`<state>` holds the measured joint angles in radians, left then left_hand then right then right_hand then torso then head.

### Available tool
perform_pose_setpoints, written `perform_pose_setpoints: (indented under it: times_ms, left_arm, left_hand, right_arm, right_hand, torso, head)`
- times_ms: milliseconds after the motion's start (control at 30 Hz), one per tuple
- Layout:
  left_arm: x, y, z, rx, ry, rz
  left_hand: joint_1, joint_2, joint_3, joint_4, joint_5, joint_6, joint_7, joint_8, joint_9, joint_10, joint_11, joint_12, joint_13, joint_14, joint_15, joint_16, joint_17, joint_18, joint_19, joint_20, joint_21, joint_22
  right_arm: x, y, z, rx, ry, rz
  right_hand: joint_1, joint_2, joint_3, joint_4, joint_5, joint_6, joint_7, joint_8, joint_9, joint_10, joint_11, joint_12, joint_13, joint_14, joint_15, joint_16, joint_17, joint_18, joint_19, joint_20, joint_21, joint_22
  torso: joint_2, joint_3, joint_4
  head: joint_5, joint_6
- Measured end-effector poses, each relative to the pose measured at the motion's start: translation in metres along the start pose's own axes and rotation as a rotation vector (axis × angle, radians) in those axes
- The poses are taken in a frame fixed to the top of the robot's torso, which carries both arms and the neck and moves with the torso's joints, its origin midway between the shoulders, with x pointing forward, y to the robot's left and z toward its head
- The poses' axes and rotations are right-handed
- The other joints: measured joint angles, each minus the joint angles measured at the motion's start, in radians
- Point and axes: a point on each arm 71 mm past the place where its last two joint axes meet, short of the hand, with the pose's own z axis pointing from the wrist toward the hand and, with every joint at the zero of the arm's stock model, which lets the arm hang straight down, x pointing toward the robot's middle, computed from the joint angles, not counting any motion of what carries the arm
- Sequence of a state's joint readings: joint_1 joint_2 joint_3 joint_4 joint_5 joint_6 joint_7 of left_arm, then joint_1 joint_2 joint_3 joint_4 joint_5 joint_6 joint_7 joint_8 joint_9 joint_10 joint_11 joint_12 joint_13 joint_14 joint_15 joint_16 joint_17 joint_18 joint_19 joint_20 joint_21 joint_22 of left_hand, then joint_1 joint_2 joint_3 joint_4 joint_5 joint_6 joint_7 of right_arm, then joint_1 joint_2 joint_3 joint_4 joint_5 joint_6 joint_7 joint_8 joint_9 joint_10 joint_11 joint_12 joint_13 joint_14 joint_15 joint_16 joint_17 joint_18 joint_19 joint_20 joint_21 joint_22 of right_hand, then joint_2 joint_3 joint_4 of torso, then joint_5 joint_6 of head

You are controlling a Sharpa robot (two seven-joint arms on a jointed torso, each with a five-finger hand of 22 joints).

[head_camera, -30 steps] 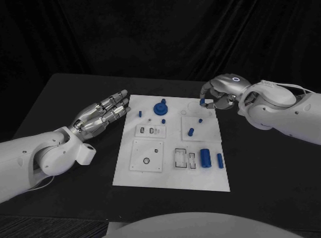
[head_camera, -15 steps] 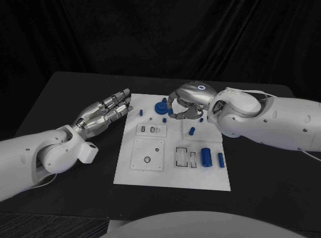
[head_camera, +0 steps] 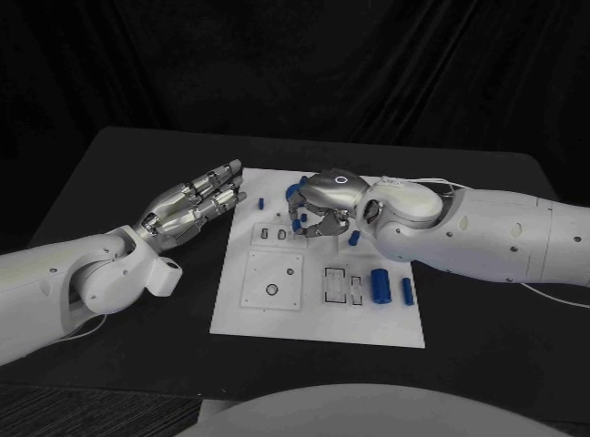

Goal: Assemble the parts on the task board

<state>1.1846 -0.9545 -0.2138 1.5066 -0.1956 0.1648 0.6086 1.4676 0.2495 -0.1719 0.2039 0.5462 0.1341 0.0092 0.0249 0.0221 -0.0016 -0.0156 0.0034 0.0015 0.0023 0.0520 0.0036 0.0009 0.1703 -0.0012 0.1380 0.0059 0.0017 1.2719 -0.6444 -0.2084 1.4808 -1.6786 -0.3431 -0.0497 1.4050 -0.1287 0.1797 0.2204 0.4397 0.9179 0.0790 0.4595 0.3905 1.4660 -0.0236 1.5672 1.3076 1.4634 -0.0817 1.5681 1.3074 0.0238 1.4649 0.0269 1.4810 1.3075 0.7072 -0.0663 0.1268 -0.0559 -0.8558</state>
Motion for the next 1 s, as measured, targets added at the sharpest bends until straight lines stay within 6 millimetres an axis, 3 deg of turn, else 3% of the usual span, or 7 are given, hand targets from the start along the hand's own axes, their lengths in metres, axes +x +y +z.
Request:
perform_pose_setpoints:
  times_ms: [67, 600, 1000]
  left_arm:
    - [0.0, 0.0, 0.001, 0.0, 0.001, 0.0]
    - [0.001, 0.001, 0.003, -0.002, 0.005, -0.001]
    - [0.002, 0.001, 0.004, -0.003, 0.01, -0.003]
  left_hand:
    - [0.0, 0.0, 0.0, 0.0, 0.0, 0.0, 0.0, 0.0, 0.0, 0.0, 0.0, 0.0, 0.0, 0.0, 0.0, 0.0, 0.0, 0.0, 0.0, 0.0, 0.0, 0.0]
    - [0.0, 0.0, 0.003, -0.003, 0.0, 0.0, 0.0, 0.0, 0.0, 0.003, 0.003, 0.0, 0.0, 0.0, 0.0, 0.0, 0.0, 0.0, 0.004, 0.004, 0.0, -0.001]
    - [0.0, 0.0, 0.006, -0.006, 0.0, 0.0, 0.0, 0.0, 0.0, 0.003, 0.003, 0.0, -0.001, 0.0, 0.0, 0.0, 0.001, 0.0, 0.004, 0.004, 0.0, -0.001]
  right_arm:
    - [0.002, 0.0, 0.001, 0.002, 0.008, -0.002]
    - [0.01, 0.003, 0.003, 0.016, 0.05, -0.003]
    - [0.012, 0.001, 0.003, 0.038, 0.068, -0.014]
  right_hand:
    - [-0.002, 0.002, 0.0, 0.0, 0.0, 0.0, 0.0, -0.006, 0.0, 0.0, 0.007, 0.0, 0.0, 0.003, 0.003, 0.0, 0.0, 0.0, 0.0, 0.0, -0.006, 0.001]
    - [-0.003, 0.002, 0.0, -0.006, 0.0, 0.0, -0.001, -0.018, 0.0, 0.0, 0.007, 0.0, 0.0, 0.003, 0.003, 0.0, 0.0, 0.0, 0.004, 0.004, -0.015, 0.0]
    - [-0.006, 0.003, 0.004, -0.01, 0.009, 0.0, -0.001, -0.032, 0.0, 0.0, 0.014, 0.0, 0.0, 0.002, 0.009, 0.0, 0.0, 0.0, 0.0, 0.007, -0.025, 0.0]
  torso:
    - [0.0, 0.0003, 0.0]
    - [-0.002, -0.0003, -0.0013]
    - [-0.002, 0.0007, -0.0004]
  head:
    - [-0.002, 0.0]
    - [0.004, -0.007]
    - [0.0, -0.009]
